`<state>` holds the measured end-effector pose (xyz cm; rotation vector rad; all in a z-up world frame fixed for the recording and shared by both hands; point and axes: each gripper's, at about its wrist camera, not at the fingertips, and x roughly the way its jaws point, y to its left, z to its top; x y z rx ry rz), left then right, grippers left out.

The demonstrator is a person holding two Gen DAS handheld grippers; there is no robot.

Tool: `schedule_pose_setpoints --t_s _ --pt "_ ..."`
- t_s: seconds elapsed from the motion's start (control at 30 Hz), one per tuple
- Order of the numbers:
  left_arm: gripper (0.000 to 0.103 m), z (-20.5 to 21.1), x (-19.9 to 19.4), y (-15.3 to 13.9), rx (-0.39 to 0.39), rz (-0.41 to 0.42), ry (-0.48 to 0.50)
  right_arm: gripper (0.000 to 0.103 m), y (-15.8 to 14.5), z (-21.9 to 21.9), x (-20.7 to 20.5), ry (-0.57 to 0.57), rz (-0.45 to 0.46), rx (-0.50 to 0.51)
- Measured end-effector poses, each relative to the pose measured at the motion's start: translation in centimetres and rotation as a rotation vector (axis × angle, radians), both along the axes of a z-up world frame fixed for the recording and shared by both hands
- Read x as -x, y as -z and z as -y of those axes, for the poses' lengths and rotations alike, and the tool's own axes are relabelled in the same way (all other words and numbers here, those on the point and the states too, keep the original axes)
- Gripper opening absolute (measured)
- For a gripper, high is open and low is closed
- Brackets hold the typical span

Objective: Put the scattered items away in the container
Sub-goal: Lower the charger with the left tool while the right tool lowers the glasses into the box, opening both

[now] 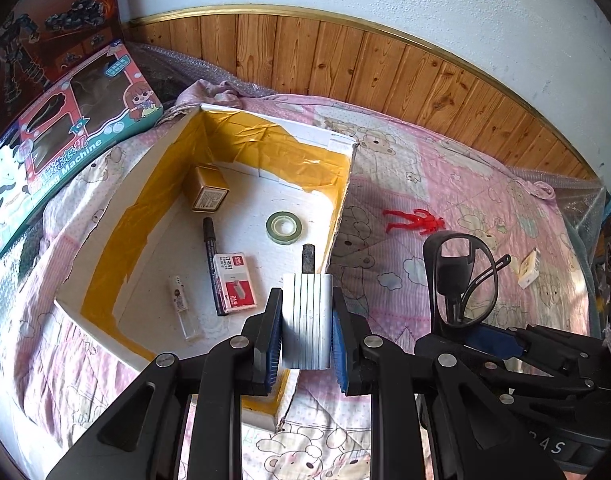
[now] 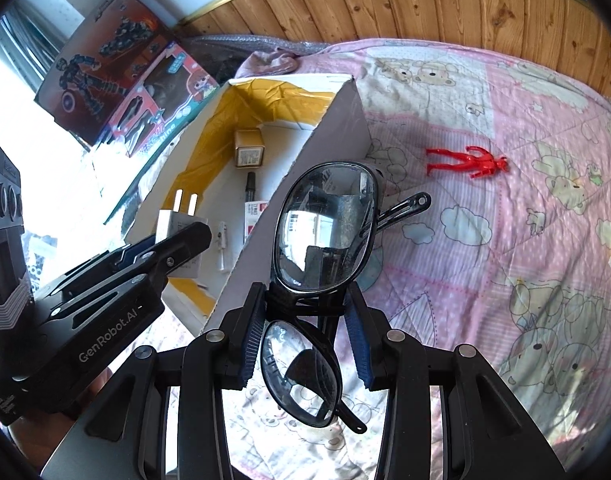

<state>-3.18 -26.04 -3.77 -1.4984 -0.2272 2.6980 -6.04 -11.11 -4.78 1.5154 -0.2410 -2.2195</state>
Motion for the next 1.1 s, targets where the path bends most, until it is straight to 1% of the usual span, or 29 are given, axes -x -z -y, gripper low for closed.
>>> schedule_pose_setpoints --t_s 0.67,0.93,1.1 --pt "0.023 2.4 1.7 1.3 -0.059 0.040 -0.062 0.041 -0.4 3.3 3.3 -0.074 -0.010 -0.002" --pt "0.023 3.3 3.2 1.6 -0.091 0.053 -0.086 0.041 -0.6 4.5 5.3 -0.096 -0.017 -0.002" --pt "0.023 4.3 4.7 1.8 -0.128 0.064 -0.111 0.041 -0.7 5.3 6.8 -0.113 -0.025 -0.006"
